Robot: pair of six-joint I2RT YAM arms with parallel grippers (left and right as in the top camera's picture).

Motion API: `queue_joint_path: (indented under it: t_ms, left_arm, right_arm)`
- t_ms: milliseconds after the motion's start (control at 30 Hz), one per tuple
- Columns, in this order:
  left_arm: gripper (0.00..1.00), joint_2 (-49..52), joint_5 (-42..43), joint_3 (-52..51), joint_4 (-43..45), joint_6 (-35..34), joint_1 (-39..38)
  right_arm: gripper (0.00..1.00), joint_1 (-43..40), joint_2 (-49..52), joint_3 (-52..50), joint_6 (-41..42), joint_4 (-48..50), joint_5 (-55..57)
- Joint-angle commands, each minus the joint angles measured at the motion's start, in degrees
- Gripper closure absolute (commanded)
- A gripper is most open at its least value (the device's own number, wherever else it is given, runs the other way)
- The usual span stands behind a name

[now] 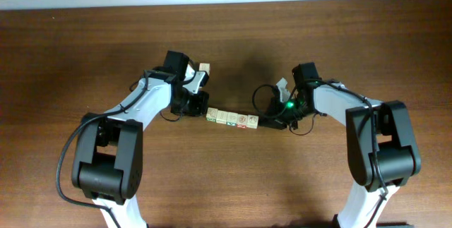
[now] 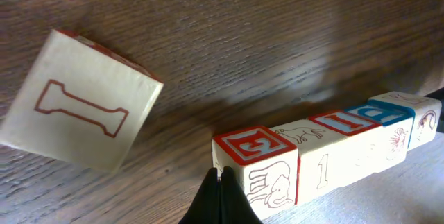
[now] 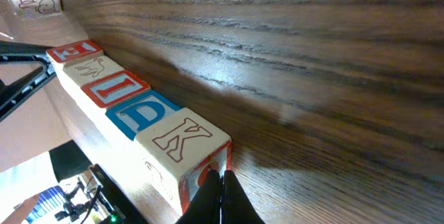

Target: Rotate 5 blocks

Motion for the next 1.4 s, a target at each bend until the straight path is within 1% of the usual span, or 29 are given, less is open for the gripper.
queue_joint_path:
  t_ms: [0,233,467,567,700,800,900,1033,1367]
  left_arm:
    - [1.00,0.37,1.75,-0.74,-0.09,-0.57,-0.33]
    - [1.00,0.37,1.75,-0.74,-0.09,-0.57,-0.33]
    - [1.00,0.37,1.75,-0.74,-0.09,-0.83,-0.33]
    - [1.00,0.37,1.92,-0.74,-0.76,-4.28,-0.33]
    - [1.00,0.37,5.01,-0.74,-1.86,-5.20,-0.33]
    - [1.00,0.37,5.01,-0.74,-2.43,-5.25,-0.33]
    - [1.00,0.37,4.98,-0.74,-2.40,-5.25,-0.33]
    - [1.00,0.37,4.96,-0.74,-1.36,-5.22,-0.33]
    - [1.00,0.37,4.74,-0.74,-1.33,-5.20,-0.33]
  right_arm:
    - [0.96,1.40,0.74,-0.48,1.11,-0.26,0.55]
    - [0.96,0.17,0.72,-0.48,1.86,-0.24,0.98]
    - [0.96,-3.72,0.72,-0.48,-1.42,-0.90,-0.59]
    - [0.96,-6.03,0.72,-0.48,-3.32,-1.75,-4.11]
    - [0.96,-4.70,0.72,-0.48,-4.39,-2.82,-5.11]
    - [0.96,-4.39,0.72,-1.29,-4.33,-2.71,-4.02]
    - [0.96,-4.39,0.74,-3.45,-4.31,0.11,-3.63]
    - [0.96,-4.15,0.74,-3.48,-4.11,2.43,-3.63]
    - [0.96,-3.26,0.74,-3.48,-4.15,3.21,-3.63]
